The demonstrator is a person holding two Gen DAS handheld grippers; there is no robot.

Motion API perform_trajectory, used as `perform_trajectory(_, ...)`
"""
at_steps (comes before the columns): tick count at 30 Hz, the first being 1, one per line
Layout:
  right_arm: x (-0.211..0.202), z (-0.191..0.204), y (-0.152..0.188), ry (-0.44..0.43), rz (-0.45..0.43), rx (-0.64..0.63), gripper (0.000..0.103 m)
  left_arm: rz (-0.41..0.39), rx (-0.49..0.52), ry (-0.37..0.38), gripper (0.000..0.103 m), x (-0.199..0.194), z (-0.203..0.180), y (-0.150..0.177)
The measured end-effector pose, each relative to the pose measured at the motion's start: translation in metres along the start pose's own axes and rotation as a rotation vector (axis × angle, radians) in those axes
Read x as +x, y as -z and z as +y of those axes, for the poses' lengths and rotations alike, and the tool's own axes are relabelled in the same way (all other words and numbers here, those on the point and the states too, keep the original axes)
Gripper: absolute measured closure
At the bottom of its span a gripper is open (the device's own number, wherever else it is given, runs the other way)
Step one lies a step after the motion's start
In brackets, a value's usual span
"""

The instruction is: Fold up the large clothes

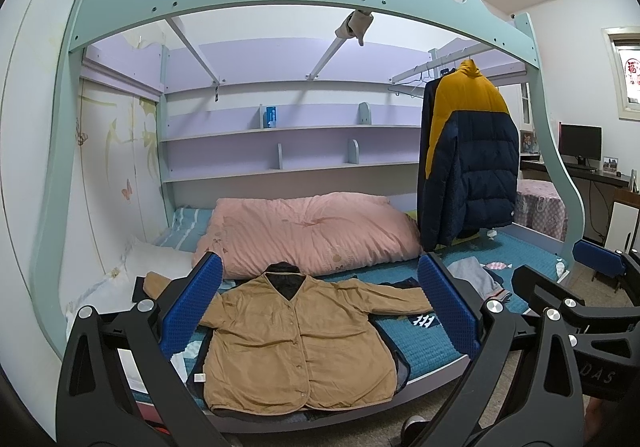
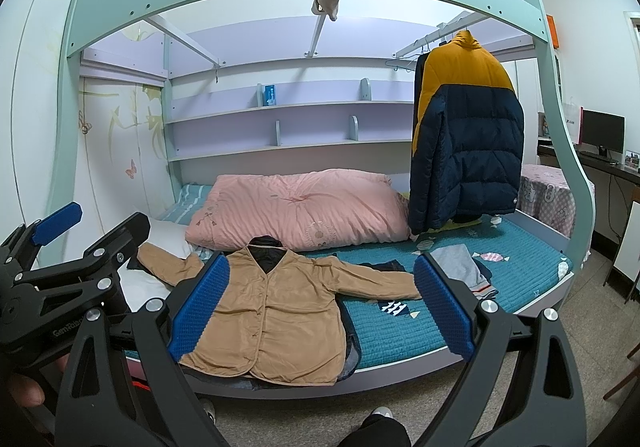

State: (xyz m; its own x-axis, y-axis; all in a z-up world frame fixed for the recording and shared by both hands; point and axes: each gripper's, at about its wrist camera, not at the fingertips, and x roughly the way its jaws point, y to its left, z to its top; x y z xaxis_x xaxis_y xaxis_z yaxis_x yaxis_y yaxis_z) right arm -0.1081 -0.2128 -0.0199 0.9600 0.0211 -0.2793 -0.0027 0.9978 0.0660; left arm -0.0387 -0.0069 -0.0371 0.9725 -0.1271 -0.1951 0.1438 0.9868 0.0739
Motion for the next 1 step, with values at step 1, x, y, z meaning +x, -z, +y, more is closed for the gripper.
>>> perform_trajectory(1, 0.0001, -0.0002, -0.0001, 0.0, 0.001, 0.0, 0.013, -0.002, 0.001, 0.0, 0.005, -0.0004, 0.0004, 0.0001)
